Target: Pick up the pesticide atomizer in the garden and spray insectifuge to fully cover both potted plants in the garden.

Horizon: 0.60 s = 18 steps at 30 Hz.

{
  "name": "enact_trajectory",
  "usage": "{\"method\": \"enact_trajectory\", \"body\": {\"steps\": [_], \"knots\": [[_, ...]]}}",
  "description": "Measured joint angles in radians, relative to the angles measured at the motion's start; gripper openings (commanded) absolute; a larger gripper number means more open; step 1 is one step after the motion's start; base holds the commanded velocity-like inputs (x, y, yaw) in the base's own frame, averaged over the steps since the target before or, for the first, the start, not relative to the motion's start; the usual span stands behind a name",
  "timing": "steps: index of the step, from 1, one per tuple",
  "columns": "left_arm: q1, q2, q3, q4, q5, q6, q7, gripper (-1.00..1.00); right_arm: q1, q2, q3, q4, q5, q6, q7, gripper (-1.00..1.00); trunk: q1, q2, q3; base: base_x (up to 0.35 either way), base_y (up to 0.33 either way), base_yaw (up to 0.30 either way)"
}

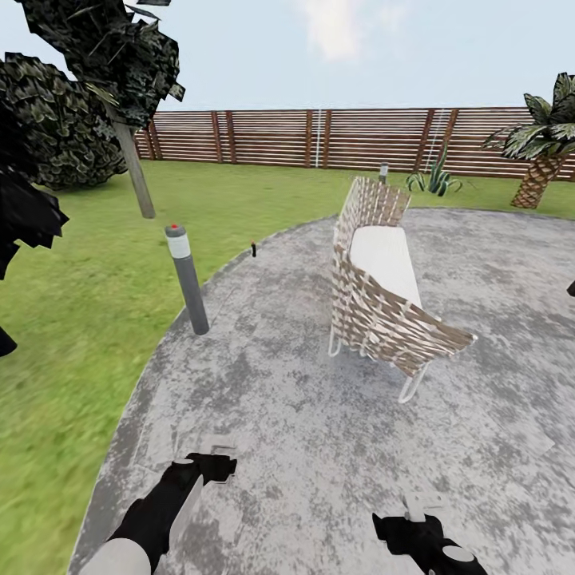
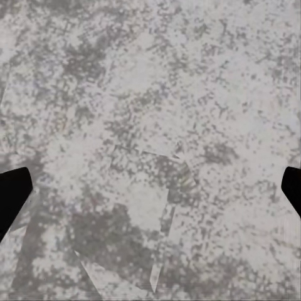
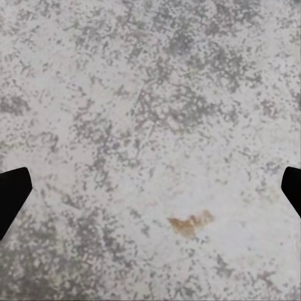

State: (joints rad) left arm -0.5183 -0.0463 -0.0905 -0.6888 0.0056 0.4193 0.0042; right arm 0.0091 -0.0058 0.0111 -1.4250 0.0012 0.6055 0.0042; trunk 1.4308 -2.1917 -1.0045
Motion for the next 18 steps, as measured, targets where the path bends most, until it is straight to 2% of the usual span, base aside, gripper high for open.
{"method": "enact_trajectory", "body": {"steps": [18], "knots": [[0.0, 0.0, 0.0, 0.0, 0.0, -0.001, 0.0, 1.0, 0.0, 0.0, -0.001, 0.0, 0.0, 0.0, 0.0, 1.0, 0.0, 0.0, 0.0, 0.328, 0.193, 0.0]]}}
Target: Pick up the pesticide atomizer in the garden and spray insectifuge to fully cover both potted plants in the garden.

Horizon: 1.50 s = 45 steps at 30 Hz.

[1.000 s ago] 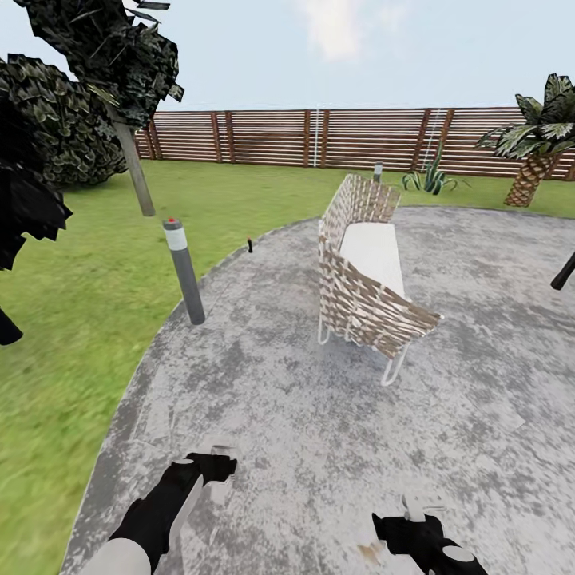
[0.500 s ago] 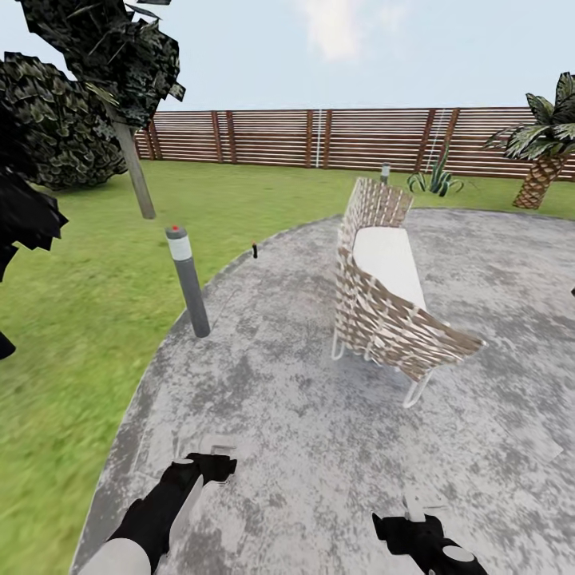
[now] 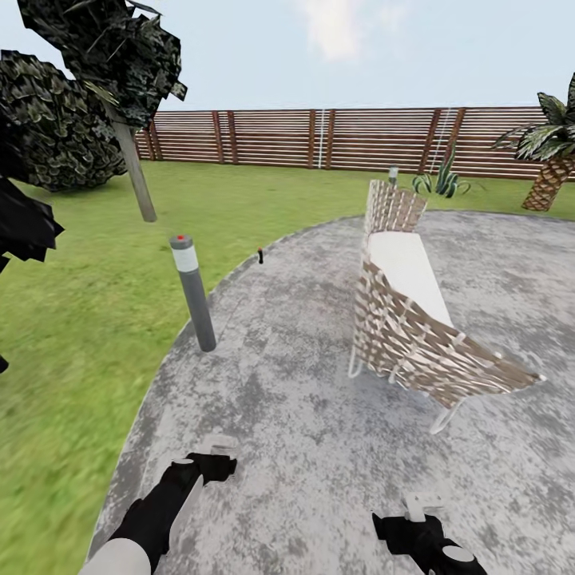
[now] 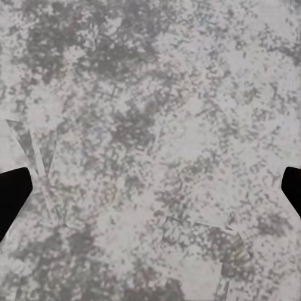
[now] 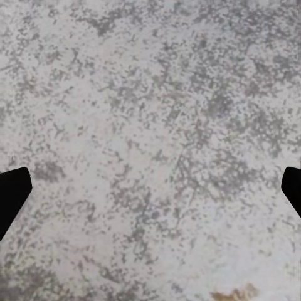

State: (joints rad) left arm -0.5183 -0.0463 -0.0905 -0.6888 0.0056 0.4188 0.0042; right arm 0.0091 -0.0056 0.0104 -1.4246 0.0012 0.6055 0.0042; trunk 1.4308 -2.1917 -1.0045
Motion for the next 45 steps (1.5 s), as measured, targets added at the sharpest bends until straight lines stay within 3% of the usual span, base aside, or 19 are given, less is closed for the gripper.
{"method": "enact_trajectory", "body": {"steps": [14, 30, 45], "knots": [[0.0, 0.0, -0.001, 0.0, 0.0, 0.0, 0.0, 1.0, 0.0, 0.006, 0.004, 0.0, -0.001, 0.0, -0.001, 1.0, 0.0, 0.0, 0.0, 0.328, 0.193, -0.011], [0.0, 0.0, -0.001, 0.0, 0.0, 0.0, 0.0, 1.0, 0.0, 0.006, 0.006, 0.0, -0.001, 0.0, -0.001, 1.0, 0.0, 0.0, 0.0, 0.328, 0.193, -0.211], [0.0, 0.0, -0.001, 0.0, 0.0, 0.0, 0.0, 1.0, 0.0, 0.006, 0.003, 0.0, -0.001, 0.0, -0.001, 1.0, 0.0, 0.0, 0.0, 0.332, 0.149, -0.018]]}}
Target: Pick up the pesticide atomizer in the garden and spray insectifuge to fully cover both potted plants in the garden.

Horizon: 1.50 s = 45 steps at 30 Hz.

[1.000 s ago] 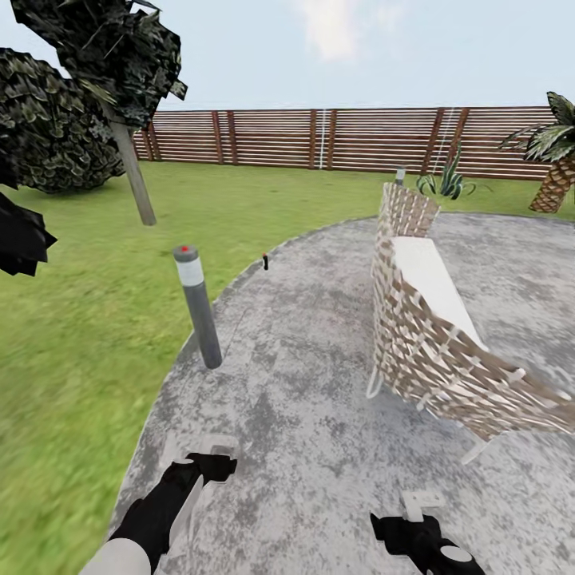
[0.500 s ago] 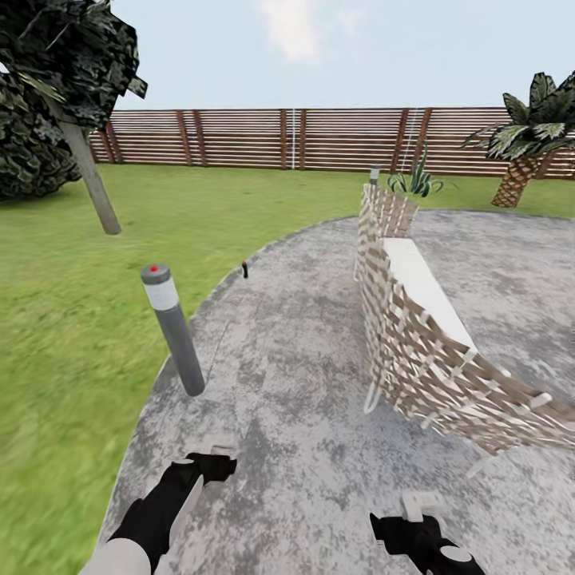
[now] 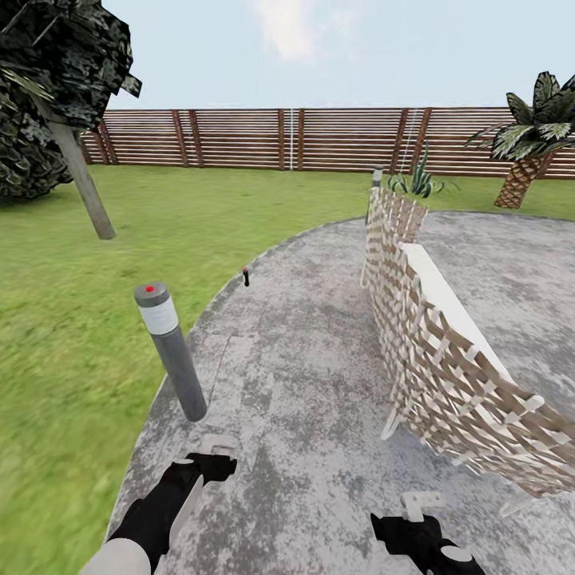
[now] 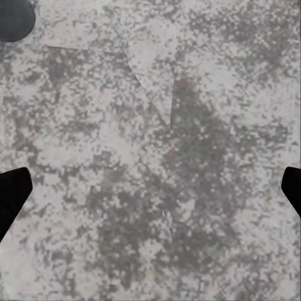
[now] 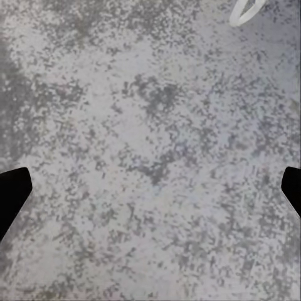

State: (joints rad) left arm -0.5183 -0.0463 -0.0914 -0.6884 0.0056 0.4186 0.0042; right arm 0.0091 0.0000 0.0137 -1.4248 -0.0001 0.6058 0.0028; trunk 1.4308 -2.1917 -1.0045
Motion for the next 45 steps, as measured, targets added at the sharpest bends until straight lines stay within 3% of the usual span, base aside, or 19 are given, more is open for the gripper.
{"method": "enact_trajectory", "body": {"steps": [7, 21, 45], "knots": [[0.0, 0.0, -0.001, 0.0, 0.0, -0.001, -0.001, 1.0, 0.0, 0.0, 0.0, 0.0, 0.0, 0.0, 0.0, 1.0, 0.0, 0.0, 0.0, 0.297, 0.007, -0.092], [0.0, 0.0, 0.001, 0.0, 0.0, -0.001, -0.001, 1.0, 0.0, -0.001, 0.0, 0.0, 0.001, 0.0, 0.0, 1.0, 0.0, 0.0, 0.0, 0.04, 0.002, -0.087], [0.0, 0.0, 0.001, 0.0, 0.0, -0.001, 0.0, 1.0, 0.0, -0.001, 0.0, 0.0, 0.001, 0.0, 0.0, 1.0, 0.0, 0.0, 0.0, 0.252, 0.039, 0.0]]}}
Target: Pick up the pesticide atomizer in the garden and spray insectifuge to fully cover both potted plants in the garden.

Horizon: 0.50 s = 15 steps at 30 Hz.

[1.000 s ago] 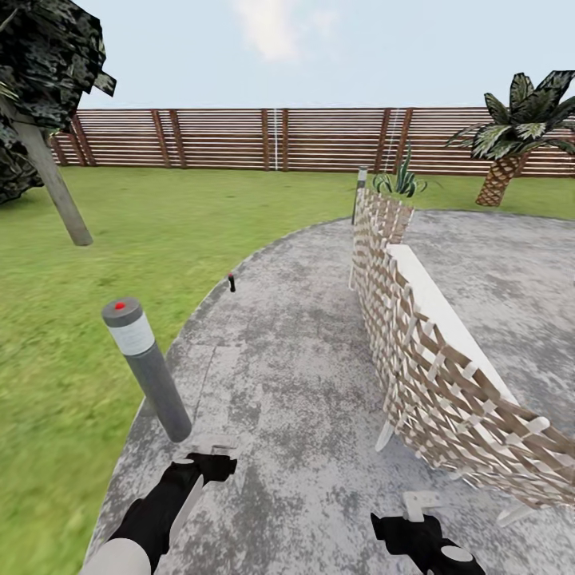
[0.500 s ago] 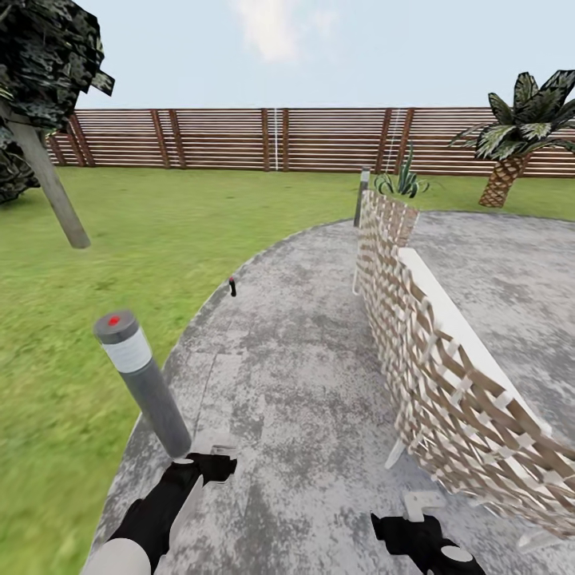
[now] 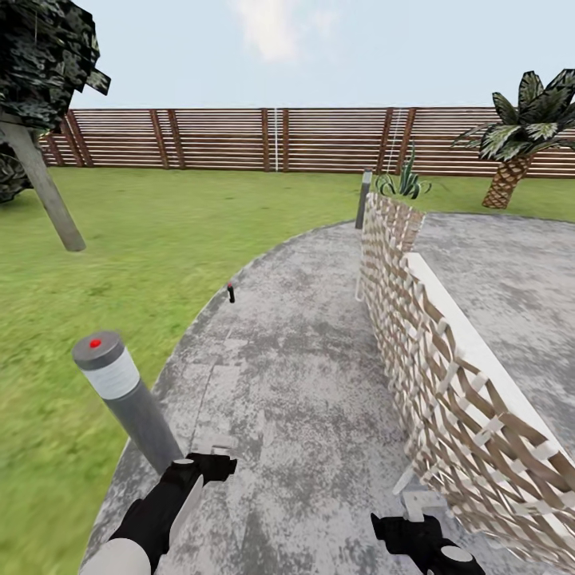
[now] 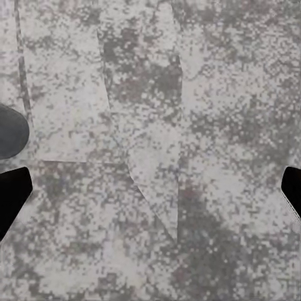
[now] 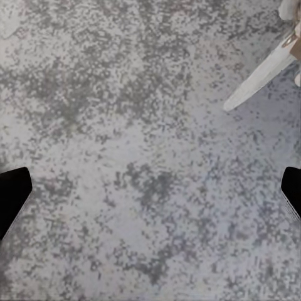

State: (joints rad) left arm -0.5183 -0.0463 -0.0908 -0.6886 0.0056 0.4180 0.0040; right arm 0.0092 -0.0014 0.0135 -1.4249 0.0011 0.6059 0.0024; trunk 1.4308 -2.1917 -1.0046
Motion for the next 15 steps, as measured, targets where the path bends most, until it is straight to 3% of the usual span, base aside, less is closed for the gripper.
{"method": "enact_trajectory", "body": {"steps": [4, 10, 15], "knots": [[0.0, 0.0, 0.0, 0.0, 0.0, 0.0, 0.0, 1.0, 0.0, 0.0, 0.0, 0.0, 0.0, 0.0, 0.0, 1.0, 0.0, 0.0, 0.0, 0.321, 0.0, 0.0], [0.0, 0.0, 0.0, 0.0, 0.0, 0.0, 0.0, 1.0, 0.0, 0.0, 0.0, 0.0, 0.0, 0.0, 0.0, 1.0, 0.0, 0.0, 0.0, 0.085, 0.006, 0.0], [0.0, 0.0, 0.0, 0.0, 0.0, 0.0, -0.001, 1.0, 0.0, 0.001, 0.0, 0.0, -0.001, 0.0, 0.0, 1.0, 0.0, 0.0, 0.0, 0.261, 0.086, 0.0]]}}
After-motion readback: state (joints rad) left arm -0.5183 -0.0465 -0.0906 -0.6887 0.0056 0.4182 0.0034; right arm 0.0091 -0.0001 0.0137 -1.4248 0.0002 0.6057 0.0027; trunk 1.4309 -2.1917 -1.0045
